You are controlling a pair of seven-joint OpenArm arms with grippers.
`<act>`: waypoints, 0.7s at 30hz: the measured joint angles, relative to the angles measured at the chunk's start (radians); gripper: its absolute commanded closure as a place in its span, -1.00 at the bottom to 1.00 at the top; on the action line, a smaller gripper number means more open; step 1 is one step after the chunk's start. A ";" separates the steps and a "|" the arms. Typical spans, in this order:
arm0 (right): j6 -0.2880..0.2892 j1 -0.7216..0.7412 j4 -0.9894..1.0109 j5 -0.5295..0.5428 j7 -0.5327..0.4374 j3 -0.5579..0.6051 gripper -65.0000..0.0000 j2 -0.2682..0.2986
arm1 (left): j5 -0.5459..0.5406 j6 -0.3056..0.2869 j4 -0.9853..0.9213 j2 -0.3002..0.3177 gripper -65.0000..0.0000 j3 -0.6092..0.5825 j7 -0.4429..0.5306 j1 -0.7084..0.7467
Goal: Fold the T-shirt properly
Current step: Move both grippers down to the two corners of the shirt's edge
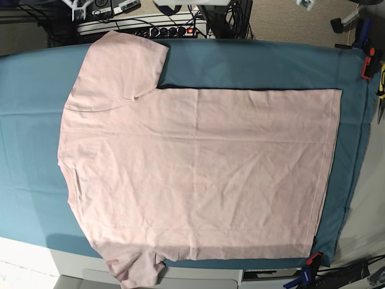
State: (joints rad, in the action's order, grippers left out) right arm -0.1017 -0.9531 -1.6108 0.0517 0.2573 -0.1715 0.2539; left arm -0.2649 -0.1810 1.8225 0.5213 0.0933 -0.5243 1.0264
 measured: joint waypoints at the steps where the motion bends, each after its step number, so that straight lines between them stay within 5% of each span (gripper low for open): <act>1: 0.002 -0.013 -0.065 0.000 0.035 -0.018 1.00 -0.001 | -0.068 -0.054 0.047 0.000 0.88 0.052 -0.037 0.012; 4: 0.020 -0.019 -0.247 0.002 0.148 -0.091 1.00 -0.002 | -0.301 -0.218 0.165 0.000 0.88 0.215 -0.160 0.028; 8: 0.206 0.001 -0.429 0.140 0.215 -0.238 1.00 0.002 | -0.561 -0.385 0.253 0.003 0.88 0.412 -0.248 0.017; 11: 0.367 0.068 -0.497 0.387 0.338 -0.372 1.00 -0.003 | -0.687 -0.475 0.264 0.020 0.88 0.505 -0.291 -0.011; 16: 0.593 0.199 -0.467 0.747 0.502 -0.550 1.00 -0.003 | -0.737 -0.491 0.264 0.020 0.88 0.557 -0.318 -0.074; 21: 0.626 0.361 -0.233 0.925 0.589 -0.623 1.00 -0.008 | -0.743 -0.491 0.264 0.017 0.88 0.556 -0.320 -0.110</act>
State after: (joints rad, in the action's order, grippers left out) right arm 0.5243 -0.5919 -1.8435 0.9764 0.8463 -0.7944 0.2459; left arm -1.0080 -0.6716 2.0869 0.5385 0.6495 -0.8448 0.9165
